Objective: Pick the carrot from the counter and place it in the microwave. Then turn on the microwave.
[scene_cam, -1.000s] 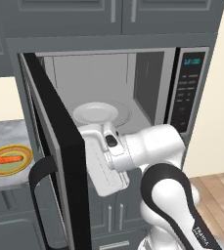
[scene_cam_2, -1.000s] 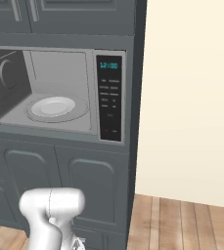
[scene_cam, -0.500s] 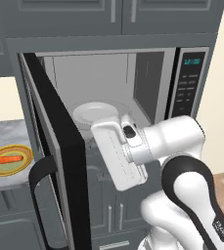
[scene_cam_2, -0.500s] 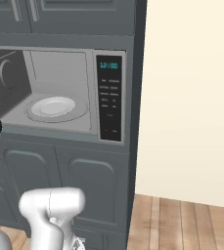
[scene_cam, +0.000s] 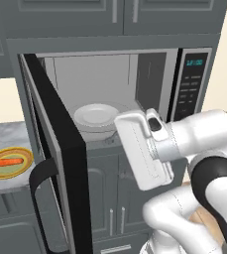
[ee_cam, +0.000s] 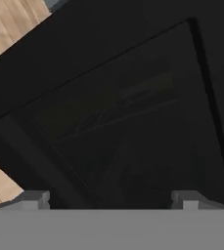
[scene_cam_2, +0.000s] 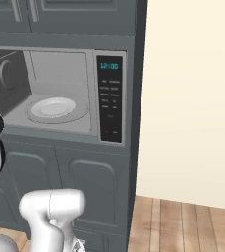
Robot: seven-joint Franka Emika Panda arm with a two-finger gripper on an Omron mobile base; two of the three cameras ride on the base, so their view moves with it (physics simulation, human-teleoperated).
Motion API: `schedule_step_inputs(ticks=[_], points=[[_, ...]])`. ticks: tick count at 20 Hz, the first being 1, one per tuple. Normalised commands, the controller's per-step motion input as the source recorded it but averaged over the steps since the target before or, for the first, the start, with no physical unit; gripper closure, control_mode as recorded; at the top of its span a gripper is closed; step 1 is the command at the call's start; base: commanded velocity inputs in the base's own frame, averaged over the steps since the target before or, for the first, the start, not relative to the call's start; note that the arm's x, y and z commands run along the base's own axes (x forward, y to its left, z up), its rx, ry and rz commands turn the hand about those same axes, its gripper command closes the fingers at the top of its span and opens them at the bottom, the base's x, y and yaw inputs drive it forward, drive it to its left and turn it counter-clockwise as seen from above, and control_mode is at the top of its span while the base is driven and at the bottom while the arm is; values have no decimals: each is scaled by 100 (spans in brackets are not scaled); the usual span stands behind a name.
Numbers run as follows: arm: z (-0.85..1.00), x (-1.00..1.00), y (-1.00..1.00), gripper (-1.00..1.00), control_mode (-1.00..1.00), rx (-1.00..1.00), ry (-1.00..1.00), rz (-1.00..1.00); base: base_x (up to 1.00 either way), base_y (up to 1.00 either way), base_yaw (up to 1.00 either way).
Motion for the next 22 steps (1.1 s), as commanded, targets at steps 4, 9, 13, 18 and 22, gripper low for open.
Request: schedule_step_inputs(ticks=[4,9,13,18,22], points=[[0,-1,-30,-100,-100,10,1,-1,0,0,0],[-2,0,-28,-100,-100,10,2,-3,0,0,0],[-6,-2,-36,-100,-100,12,3,-11,0,0,0],[-14,-3,-42,-100,-100,14,11,-26,0,0,0],[-9,-1,-43,-100,-100,13,16,-30,0,0,0]])
